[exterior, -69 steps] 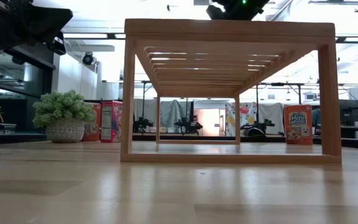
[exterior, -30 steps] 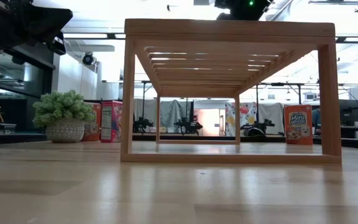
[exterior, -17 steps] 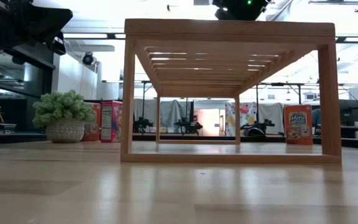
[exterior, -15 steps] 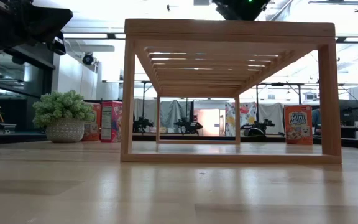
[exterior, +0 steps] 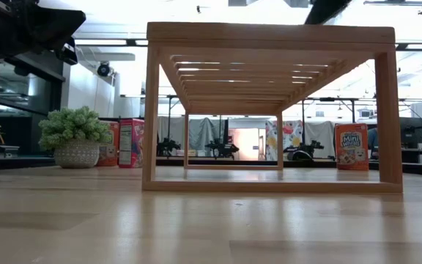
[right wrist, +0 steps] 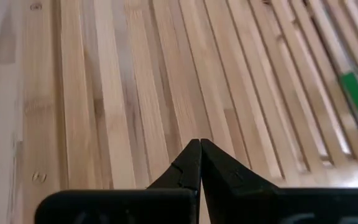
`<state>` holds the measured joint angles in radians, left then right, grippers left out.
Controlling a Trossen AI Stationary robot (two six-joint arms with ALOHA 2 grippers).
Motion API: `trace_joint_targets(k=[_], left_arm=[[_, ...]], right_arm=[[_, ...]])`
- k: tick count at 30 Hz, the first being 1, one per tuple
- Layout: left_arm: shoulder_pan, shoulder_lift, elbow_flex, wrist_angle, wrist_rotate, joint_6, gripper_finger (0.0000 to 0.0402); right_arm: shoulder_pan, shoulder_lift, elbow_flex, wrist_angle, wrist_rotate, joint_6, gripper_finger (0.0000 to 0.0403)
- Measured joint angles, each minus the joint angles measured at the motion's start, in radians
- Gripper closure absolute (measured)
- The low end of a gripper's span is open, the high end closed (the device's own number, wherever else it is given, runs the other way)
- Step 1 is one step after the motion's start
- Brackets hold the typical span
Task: Stack cereal on shelf
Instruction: Put the top red cereal box on the shelf
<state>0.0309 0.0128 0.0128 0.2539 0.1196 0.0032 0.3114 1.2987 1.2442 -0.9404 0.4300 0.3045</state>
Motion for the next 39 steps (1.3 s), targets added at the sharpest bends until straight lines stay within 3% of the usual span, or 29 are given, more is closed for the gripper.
trace_joint_targets(k=[5,10,13,19,24,27,32,39], left_arm=[[0.000,0.000,0.000,0.000,0.000,0.000,0.0401],[0.000,0.000,0.000,0.000,0.000,0.000,0.0401],[0.000,0.000,0.000,0.018,0.000,0.000,0.0401],[0.000,0.000,0.000,0.072,0.000,0.000,0.0401],[0.000,0.000,0.000,0.086,0.000,-0.020,0.0401],[0.000,0.000,0.000,0.107,-0.010,-0.018,0.0401],[0.005,0.065,0.042,0.091,-0.265,-0.084,0.0378],[0.090,0.431,0.307,-0.026,-0.521,-0.073,0.0255]], right_arm=[[0.071,-0.083,-0.051,-0.056,0.072,0.112,0.0403],[0.082,-0.271,-0.277,0.024,0.076,0.199,0.0403],[0.062,-0.410,-0.437,0.183,0.094,0.210,0.0403],[0.047,-0.653,-0.709,0.606,0.097,0.053,0.0403],[0.046,-0.784,-0.890,0.937,0.119,-0.089,0.0403],[0.046,-0.823,-0.957,1.040,0.109,-0.134,0.0403],[0.046,-0.836,-1.007,1.136,0.120,-0.202,0.0403],[0.010,-0.835,-1.012,1.161,0.162,-0.219,0.0403]])
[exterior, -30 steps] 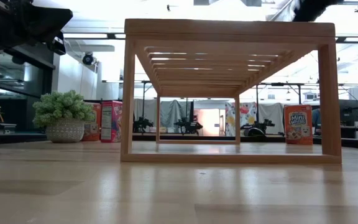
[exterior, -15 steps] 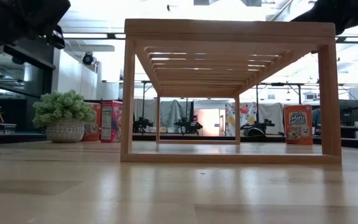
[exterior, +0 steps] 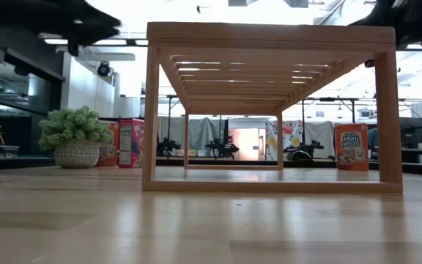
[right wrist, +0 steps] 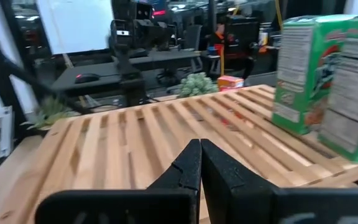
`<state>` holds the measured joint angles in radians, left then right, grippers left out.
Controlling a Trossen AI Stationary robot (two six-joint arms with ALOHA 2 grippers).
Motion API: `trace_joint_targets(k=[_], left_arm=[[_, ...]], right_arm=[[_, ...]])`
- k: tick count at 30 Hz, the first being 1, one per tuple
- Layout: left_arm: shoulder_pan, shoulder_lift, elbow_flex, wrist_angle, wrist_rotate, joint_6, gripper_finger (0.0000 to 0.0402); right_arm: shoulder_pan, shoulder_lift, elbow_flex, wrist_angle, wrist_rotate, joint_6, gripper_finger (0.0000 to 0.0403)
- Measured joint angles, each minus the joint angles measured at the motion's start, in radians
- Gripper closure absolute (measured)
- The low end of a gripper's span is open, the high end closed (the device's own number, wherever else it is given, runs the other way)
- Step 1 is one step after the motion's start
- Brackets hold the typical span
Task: Stack cereal on shelf
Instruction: Put the top red cereal box on the shelf
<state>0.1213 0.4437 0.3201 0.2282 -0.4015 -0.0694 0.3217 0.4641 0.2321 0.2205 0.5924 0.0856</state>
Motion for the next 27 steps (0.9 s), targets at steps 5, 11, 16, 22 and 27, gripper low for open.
trace_joint_targets(k=[5,11,16,22,27], left_arm=[[0.158,0.334,0.280,-0.292,-0.073,-0.049,0.0169],[0.346,0.670,0.562,-0.599,-0.072,-0.139,0.0102],[0.447,0.846,0.659,-0.703,-0.048,-0.202,0.0090],[0.527,0.953,0.661,-0.700,0.063,-0.260,0.0090],[0.570,0.999,0.661,-0.688,0.103,-0.262,0.0090]], right_arm=[[-0.037,0.000,0.000,0.010,0.002,0.001,0.0403],[-0.054,0.002,0.000,0.001,-0.008,0.042,0.0403],[-0.054,0.011,0.000,-0.013,-0.028,0.045,0.0403],[-0.054,0.016,0.000,-0.014,-0.028,0.044,0.0403],[-0.054,0.016,0.000,-0.019,-0.028,0.037,0.0403]])
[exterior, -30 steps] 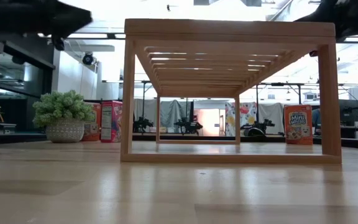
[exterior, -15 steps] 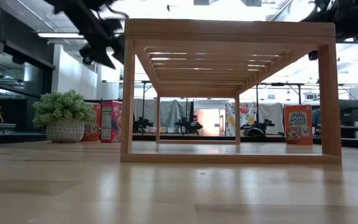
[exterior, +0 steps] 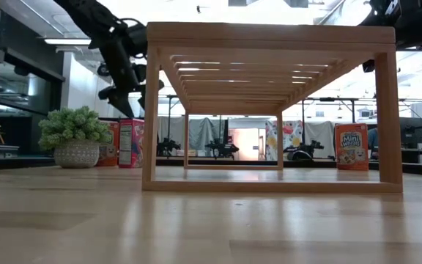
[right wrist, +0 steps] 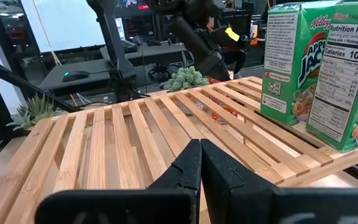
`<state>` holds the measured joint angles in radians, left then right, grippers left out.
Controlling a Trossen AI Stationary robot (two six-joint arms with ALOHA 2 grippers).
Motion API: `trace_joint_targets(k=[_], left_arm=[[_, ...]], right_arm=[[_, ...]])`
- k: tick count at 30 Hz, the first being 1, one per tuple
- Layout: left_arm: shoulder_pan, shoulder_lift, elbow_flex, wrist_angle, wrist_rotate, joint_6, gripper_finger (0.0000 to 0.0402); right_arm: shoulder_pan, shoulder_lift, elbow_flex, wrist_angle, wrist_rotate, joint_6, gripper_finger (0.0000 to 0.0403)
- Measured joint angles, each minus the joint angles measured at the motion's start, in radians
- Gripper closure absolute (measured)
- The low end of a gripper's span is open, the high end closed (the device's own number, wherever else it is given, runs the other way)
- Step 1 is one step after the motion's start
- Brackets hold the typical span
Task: Stack cereal on shelf
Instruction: Put the top red cereal box on the shelf
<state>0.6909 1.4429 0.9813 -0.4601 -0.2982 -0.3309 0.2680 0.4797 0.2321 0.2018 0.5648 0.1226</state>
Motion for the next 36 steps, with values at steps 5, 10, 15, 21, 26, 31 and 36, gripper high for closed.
trace_joint_targets(k=[5,10,15,21,26,31,36], left_arm=[[0.023,0.043,0.001,0.001,0.038,-0.001,0.0090],[0.029,0.093,0.001,0.000,0.053,-0.023,0.0090],[0.029,0.123,0.001,-0.006,0.073,-0.033,0.0090],[0.028,0.127,0.001,-0.018,0.103,-0.061,0.0118],[0.023,0.127,0.001,-0.018,0.102,-0.078,0.0171],[0.021,0.114,0.000,-0.018,0.109,-0.079,0.0232],[0.021,0.020,0.014,-0.037,0.148,-0.078,0.0264]], right_arm=[[0.000,0.000,0.000,-0.003,0.000,0.000,0.0403],[0.000,0.000,0.000,-0.003,0.000,0.000,0.0402],[0.000,0.000,0.000,-0.003,0.000,0.000,0.0402],[0.000,0.000,0.000,-0.003,0.000,0.000,0.0402],[0.000,0.000,0.000,-0.003,0.000,0.000,0.0402],[0.000,0.000,0.000,-0.003,0.000,0.000,0.0402],[0.000,0.000,0.000,-0.003,0.000,0.000,0.0402]])
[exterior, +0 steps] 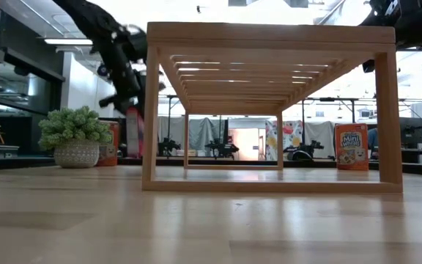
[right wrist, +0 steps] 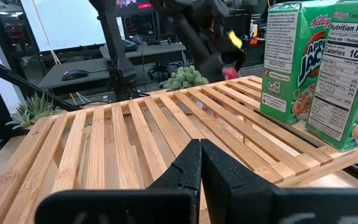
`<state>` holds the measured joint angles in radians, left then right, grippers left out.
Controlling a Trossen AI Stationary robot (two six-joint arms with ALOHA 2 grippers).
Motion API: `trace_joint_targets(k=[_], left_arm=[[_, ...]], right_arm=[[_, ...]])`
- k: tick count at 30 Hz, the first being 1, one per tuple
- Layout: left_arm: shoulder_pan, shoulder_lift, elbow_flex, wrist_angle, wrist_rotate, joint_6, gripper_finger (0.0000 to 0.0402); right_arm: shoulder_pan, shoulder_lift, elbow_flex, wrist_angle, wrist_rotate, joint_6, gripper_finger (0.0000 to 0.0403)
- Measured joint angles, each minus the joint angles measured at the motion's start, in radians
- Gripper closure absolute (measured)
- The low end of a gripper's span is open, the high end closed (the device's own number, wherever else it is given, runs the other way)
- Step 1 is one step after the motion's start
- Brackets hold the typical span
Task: Stack cereal on shelf
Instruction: Put the top red cereal box on the shelf
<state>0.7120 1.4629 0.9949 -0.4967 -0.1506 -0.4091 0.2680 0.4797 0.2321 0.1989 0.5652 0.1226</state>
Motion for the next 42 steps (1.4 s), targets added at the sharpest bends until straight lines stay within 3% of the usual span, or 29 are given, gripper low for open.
trace_joint_targets(k=[8,15,20,25,33,42], left_arm=[[-0.060,-0.233,0.172,-0.102,0.000,0.023,0.0256],[-0.376,-0.259,0.370,-0.249,-0.044,0.047,0.0264],[-0.642,-0.149,0.521,-0.249,-0.073,0.085,0.0264],[-0.791,0.041,0.755,-0.247,-0.095,0.219,0.0264],[-0.796,0.357,1.111,-0.297,-0.132,0.380,0.0263],[-0.730,0.546,1.162,-0.296,-0.122,0.448,0.0251]], right_arm=[[0.000,0.000,0.000,0.000,0.010,0.000,0.0402],[0.000,0.000,0.000,0.000,0.030,0.000,0.0402],[0.000,0.000,0.000,0.001,0.034,0.000,0.0402],[0.000,-0.001,0.000,0.005,0.033,0.005,0.0402],[0.000,-0.001,0.000,0.009,0.033,0.008,0.0402],[0.000,-0.003,0.000,0.029,0.033,-0.017,0.0402]])
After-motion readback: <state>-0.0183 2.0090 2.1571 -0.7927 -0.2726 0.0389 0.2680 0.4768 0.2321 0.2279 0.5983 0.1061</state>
